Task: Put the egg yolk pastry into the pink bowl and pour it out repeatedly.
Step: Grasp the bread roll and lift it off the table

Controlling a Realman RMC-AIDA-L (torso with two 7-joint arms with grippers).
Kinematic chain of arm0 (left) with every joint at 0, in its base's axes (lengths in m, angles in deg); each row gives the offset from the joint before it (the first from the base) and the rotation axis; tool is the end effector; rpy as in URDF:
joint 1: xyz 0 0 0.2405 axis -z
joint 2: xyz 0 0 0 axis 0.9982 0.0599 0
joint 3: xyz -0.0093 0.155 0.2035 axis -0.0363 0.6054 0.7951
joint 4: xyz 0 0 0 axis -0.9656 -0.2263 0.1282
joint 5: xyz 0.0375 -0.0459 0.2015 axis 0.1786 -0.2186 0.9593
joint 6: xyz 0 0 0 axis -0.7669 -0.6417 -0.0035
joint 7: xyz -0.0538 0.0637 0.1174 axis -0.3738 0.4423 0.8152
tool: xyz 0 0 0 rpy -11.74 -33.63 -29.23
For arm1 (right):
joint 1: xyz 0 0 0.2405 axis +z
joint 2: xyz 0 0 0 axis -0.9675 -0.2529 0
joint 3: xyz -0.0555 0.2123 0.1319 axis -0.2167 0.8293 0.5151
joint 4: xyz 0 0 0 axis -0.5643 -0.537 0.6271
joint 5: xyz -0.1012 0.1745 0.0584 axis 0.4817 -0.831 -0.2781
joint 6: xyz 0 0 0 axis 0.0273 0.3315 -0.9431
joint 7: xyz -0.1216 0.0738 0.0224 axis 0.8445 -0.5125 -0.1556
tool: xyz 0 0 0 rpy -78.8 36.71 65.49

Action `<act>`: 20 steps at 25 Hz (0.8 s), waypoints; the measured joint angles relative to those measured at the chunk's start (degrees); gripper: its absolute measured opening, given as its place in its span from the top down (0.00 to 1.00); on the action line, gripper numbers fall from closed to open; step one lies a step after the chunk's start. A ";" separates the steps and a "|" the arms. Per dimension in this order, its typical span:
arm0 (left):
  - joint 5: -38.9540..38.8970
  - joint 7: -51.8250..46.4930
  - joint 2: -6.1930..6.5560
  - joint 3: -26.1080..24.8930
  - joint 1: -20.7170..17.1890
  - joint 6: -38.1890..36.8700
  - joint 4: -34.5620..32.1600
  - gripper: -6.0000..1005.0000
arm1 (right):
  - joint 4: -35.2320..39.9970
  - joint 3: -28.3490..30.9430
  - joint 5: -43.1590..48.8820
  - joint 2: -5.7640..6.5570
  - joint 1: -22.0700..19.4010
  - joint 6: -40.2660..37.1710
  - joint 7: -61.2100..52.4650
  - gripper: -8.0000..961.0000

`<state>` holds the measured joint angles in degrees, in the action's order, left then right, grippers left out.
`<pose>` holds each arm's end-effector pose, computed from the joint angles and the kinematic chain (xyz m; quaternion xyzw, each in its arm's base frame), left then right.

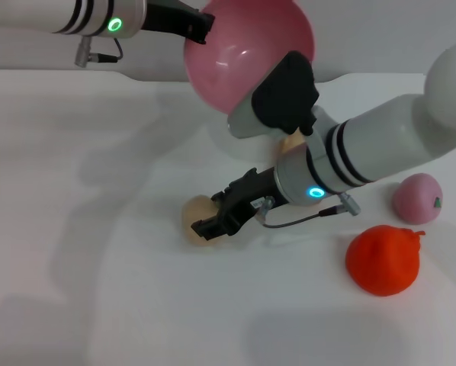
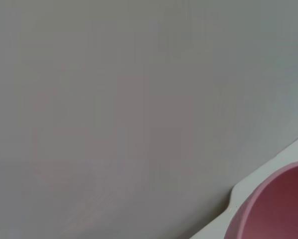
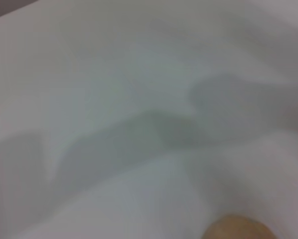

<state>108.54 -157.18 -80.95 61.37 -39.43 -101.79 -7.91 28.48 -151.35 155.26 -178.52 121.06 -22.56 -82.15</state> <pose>-0.1132 0.4632 0.0037 -0.9024 -0.2573 -0.0727 0.3378 0.1329 0.3680 -0.1277 -0.9641 0.2377 -0.0328 0.1136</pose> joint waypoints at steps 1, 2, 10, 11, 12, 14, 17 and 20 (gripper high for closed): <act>-0.46 0.00 0.00 0.43 -0.31 0.00 -0.42 0.95 | -0.41 -0.94 -0.03 -0.01 0.16 0.83 -0.55 0.37; -0.67 -0.01 0.00 0.70 -0.54 -0.03 -0.85 0.95 | -0.79 -1.55 -0.04 -0.01 0.34 1.49 -0.97 0.37; -1.34 -0.03 -0.02 1.95 -1.96 -0.23 -3.46 0.95 | -2.40 -2.79 -0.07 -0.10 0.83 3.45 -1.98 0.39; -1.54 -0.10 -0.02 2.57 -2.63 -0.26 -4.53 0.95 | -2.40 -2.80 -0.07 -0.10 0.86 3.50 -2.01 0.39; -1.54 -0.10 -0.02 2.57 -2.63 -0.26 -4.53 0.95 | -2.41 -2.80 -0.07 -0.10 0.88 3.56 -2.03 0.39; -1.62 -0.31 -0.02 3.06 -2.87 -0.30 -5.06 0.95 | -2.43 -2.80 -0.07 -0.10 0.95 3.64 -2.07 0.39; -1.64 -0.55 0.02 3.44 -3.09 -0.43 -5.52 0.95 | -2.45 -2.85 -0.07 -0.09 1.02 3.63 -2.08 0.40; -1.64 -0.72 0.05 3.97 -4.13 -0.63 -7.38 0.95 | -2.46 -3.59 -0.07 -0.08 1.01 3.55 -2.08 0.41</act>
<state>106.90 -157.90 -80.90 65.34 -43.57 -102.42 -15.30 26.02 -154.94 155.19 -178.61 122.07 -19.01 -84.23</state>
